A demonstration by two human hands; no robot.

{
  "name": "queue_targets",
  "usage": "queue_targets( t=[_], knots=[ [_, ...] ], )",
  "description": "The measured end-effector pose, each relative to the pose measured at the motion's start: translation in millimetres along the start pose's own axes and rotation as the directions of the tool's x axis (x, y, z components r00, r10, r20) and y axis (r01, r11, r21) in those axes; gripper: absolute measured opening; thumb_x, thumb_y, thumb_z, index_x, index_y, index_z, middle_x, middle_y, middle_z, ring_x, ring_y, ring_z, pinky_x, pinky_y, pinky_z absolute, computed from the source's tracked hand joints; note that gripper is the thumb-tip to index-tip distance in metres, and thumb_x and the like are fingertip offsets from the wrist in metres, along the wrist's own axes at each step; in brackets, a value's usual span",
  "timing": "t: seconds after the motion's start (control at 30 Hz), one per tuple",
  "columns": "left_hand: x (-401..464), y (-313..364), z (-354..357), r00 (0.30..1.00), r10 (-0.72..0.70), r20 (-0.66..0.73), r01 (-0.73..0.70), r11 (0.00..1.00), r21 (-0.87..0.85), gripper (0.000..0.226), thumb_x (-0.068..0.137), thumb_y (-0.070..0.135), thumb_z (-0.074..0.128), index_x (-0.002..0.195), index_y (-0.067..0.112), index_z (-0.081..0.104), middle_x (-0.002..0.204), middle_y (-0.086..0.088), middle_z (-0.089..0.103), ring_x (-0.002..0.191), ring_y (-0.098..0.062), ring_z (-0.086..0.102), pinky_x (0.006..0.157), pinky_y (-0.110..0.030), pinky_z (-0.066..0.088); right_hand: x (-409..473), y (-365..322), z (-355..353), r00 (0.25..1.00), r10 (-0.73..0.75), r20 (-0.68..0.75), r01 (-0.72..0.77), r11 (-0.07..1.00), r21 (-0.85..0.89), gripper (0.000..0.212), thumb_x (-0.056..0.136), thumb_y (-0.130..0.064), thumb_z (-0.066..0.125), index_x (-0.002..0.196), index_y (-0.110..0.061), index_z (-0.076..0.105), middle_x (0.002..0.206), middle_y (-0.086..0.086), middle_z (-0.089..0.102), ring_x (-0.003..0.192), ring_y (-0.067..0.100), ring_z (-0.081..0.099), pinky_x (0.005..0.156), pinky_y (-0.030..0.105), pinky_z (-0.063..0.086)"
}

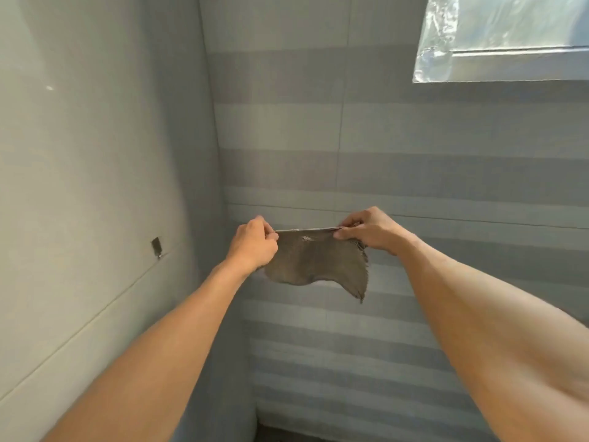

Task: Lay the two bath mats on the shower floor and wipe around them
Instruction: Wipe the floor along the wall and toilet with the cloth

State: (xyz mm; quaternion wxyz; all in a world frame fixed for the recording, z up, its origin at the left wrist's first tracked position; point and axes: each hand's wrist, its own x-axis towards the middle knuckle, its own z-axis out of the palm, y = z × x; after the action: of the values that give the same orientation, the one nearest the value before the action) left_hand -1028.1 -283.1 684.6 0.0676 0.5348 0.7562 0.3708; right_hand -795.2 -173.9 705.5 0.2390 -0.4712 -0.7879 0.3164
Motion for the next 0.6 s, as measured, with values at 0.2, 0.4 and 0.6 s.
queue_targets(
  t=[0.2,0.4,0.6],
  knots=[
    [-2.4,49.3,131.2,0.952,0.159,0.263,-0.143,0.987,-0.08,0.011,0.096,0.019,0.05,0.1,0.016,0.059,0.094,-0.007,0.067,0.091,-0.028,0.062,0.07,-0.03,0.043,-52.1,123.9,-47.3,0.97,0.24,-0.029,-0.241,0.966,-0.093,0.019,0.087,-0.036,0.072,0.097,-0.02,0.075,0.094,0.001,0.072,0.083,0.015,0.064,0.069,0.027,0.048],
    [-17.7,87.4,267.5,0.789,0.342,0.51,-0.352,0.932,-0.08,0.021,0.096,0.019,0.048,0.102,0.015,0.068,0.1,-0.007,0.071,0.093,-0.026,0.064,0.078,-0.035,0.051,-117.9,247.5,-57.9,0.844,0.53,-0.078,-0.531,0.847,0.002,0.02,0.087,-0.026,0.074,0.104,-0.016,0.074,0.102,0.0,0.072,0.094,0.014,0.062,0.074,0.026,0.042],
    [-44.7,89.3,416.4,0.527,0.426,0.735,-0.506,0.852,-0.13,0.019,0.096,0.017,0.045,0.1,0.017,0.064,0.098,-0.005,0.067,0.089,-0.025,0.061,0.075,-0.037,0.051,-183.7,367.6,-8.8,0.62,0.773,-0.134,-0.75,0.634,0.188,0.021,0.089,-0.02,0.071,0.109,-0.016,0.073,0.11,0.001,0.071,0.105,0.017,0.063,0.089,0.027,0.047]
  ],
)
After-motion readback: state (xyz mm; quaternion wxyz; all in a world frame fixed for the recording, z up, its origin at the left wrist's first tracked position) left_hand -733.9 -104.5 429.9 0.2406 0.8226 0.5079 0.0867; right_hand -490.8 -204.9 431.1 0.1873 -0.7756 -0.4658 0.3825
